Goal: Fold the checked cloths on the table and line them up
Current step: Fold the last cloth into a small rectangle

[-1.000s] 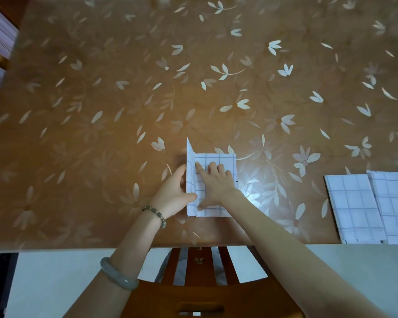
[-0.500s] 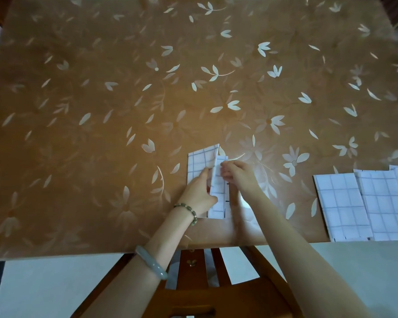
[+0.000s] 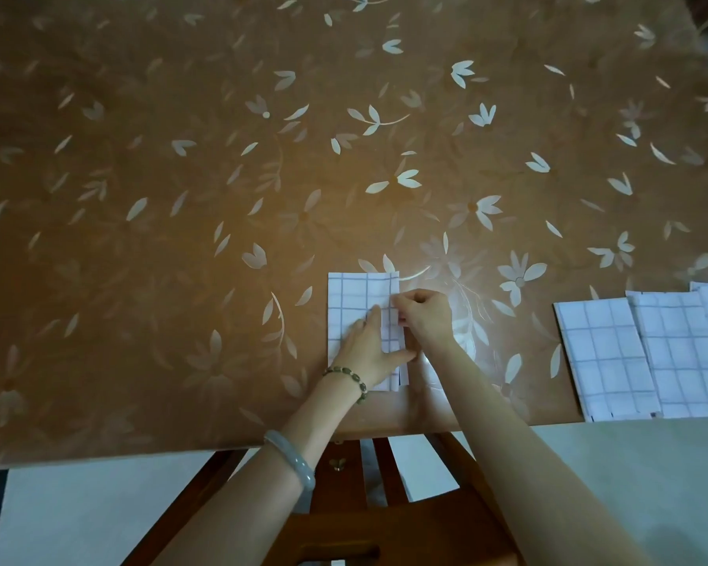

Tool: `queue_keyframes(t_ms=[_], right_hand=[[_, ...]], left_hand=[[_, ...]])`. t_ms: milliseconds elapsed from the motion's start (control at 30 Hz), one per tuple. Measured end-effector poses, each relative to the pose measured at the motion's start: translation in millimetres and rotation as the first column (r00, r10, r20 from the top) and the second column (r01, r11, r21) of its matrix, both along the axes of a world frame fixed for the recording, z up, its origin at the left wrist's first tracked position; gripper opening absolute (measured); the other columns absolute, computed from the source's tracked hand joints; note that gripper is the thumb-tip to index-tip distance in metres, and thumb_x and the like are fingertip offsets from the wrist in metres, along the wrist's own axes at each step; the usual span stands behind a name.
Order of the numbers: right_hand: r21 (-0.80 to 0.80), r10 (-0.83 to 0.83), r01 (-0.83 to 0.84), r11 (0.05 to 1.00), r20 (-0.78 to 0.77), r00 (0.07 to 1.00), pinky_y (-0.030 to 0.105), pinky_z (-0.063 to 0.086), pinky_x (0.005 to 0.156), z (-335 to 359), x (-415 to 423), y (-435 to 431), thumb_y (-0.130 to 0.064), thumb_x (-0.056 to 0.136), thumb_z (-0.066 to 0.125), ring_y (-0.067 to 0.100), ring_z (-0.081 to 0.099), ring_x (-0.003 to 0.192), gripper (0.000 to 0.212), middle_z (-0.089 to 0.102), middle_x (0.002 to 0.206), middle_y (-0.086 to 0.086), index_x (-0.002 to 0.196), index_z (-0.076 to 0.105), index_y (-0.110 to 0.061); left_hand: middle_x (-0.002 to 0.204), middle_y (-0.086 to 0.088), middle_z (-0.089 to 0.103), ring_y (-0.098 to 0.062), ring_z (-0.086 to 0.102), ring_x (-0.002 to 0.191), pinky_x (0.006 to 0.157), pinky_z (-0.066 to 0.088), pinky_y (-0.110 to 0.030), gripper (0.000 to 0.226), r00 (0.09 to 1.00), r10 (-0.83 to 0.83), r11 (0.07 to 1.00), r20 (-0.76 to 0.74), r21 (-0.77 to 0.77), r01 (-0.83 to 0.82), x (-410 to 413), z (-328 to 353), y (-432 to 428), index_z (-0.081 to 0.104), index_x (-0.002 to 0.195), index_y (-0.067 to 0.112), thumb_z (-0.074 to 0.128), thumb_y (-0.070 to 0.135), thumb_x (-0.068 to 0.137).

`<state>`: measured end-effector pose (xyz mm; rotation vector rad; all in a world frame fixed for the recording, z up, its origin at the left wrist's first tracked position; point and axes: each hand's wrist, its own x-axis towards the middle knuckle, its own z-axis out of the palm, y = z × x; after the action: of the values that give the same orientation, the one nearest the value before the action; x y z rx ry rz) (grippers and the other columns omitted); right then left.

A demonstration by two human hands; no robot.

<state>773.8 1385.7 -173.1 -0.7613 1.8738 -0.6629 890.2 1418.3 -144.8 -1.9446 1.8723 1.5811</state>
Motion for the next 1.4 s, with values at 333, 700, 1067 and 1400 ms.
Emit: queue_keyframes(t_ms=[333,700,1067,1400], right_hand=[[-0.017,0.116,-0.122,0.992,-0.212,0.970,0.021,0.037,0.052,3.0,2.6,-1.4,-0.012,0.077,0.054,0.017,0.045,0.057,0.023,0.052,0.054,0.003,0.055,0.053,-0.007],[-0.154,0.161,-0.247,0.957,-0.429,0.889,0.040,0.049,0.073,-5.3,5.3,0.8,-0.010,0.082,0.053,0.025,0.058,0.079,0.009,0.064,0.081,0.004,0.085,0.062,-0.008],[-0.156,0.510,-0.828,0.538,-0.722,0.468,0.040,0.021,0.115,-37.5,46.6,0.0,-0.019,0.094,0.033,0.027,0.042,0.135,0.048,0.049,0.140,0.016,0.135,0.049,0.001],[0.047,0.478,-0.817,0.575,-0.830,0.289,0.050,0.015,0.115,-41.8,3.5,10.3,-0.033,0.097,0.026,0.027,0.031,0.141,0.057,0.036,0.150,0.015,0.143,0.036,0.000]], left_hand=[[0.155,-0.007,0.028,-0.023,0.022,0.144,0.117,0.017,-0.037,0.055,0.914,-0.097,0.788,0.394,-0.530,0.312,62.4,-24.0,-20.3,0.029,0.147,0.008,0.031,0.035,0.100],[0.158,-0.007,0.018,-0.021,0.014,0.147,0.119,0.009,-0.045,0.071,0.792,-0.217,0.743,0.570,-0.430,0.513,63.1,-58.3,-20.2,0.017,0.150,0.009,0.017,0.054,0.096],[0.157,-0.007,0.023,-0.021,0.014,0.147,0.117,0.005,-0.050,0.069,0.755,-0.211,0.700,0.621,-0.442,0.560,62.0,-65.8,-18.7,0.025,0.148,0.005,0.020,0.047,0.093],[0.159,-0.005,0.008,-0.017,0.008,0.147,0.118,-0.002,-0.049,0.080,0.764,-0.197,0.677,0.614,-0.478,0.559,74.9,-67.6,-25.3,0.004,0.151,0.011,0.014,0.065,0.094]])
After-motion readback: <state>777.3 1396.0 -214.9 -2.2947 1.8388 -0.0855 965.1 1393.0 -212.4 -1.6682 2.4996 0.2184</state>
